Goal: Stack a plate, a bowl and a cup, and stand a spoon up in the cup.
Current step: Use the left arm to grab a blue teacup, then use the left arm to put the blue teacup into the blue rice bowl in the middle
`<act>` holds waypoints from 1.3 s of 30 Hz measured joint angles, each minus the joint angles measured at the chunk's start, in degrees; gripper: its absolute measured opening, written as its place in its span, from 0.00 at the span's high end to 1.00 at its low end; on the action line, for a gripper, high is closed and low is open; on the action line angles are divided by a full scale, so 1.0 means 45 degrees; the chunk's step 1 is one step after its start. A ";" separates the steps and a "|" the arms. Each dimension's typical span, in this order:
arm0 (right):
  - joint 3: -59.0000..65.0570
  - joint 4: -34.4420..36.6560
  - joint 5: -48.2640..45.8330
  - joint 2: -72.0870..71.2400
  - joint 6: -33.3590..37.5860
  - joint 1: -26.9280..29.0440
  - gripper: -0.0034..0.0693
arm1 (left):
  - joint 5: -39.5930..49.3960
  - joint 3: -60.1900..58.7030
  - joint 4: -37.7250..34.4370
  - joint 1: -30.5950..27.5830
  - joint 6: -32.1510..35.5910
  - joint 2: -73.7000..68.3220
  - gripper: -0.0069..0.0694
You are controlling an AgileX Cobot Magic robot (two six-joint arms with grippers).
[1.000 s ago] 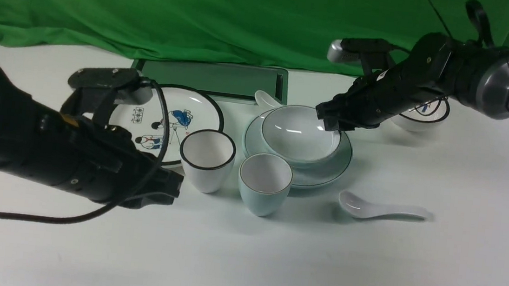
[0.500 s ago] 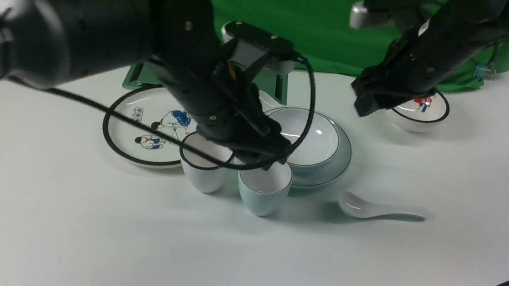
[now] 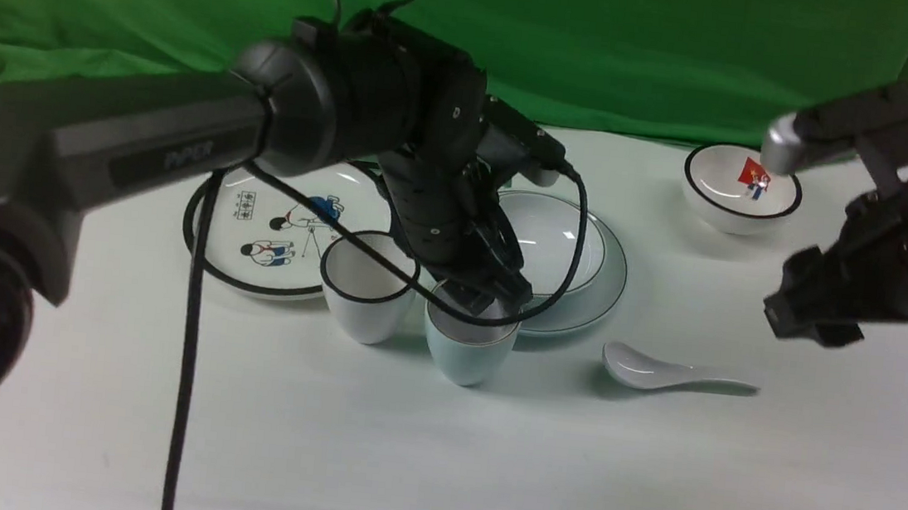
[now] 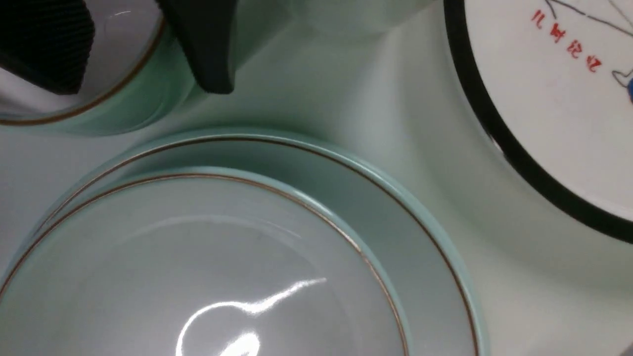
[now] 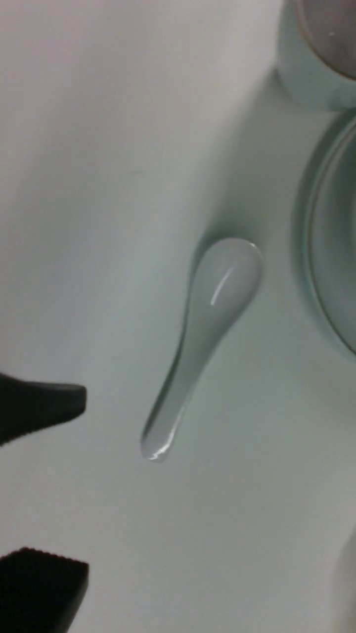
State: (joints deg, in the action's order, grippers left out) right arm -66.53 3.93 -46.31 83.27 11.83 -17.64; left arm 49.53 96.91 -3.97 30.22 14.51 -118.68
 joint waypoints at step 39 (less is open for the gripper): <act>0.0931 -0.0218 0.1864 0.0256 -0.0360 0.0000 0.37 | -0.1970 0.2853 0.1093 0.0000 -0.1835 -0.1677 0.90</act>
State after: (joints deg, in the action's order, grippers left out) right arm -62.34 2.95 -37.92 84.42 10.21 -17.64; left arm 40.66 109.75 0.95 30.22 6.25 -126.22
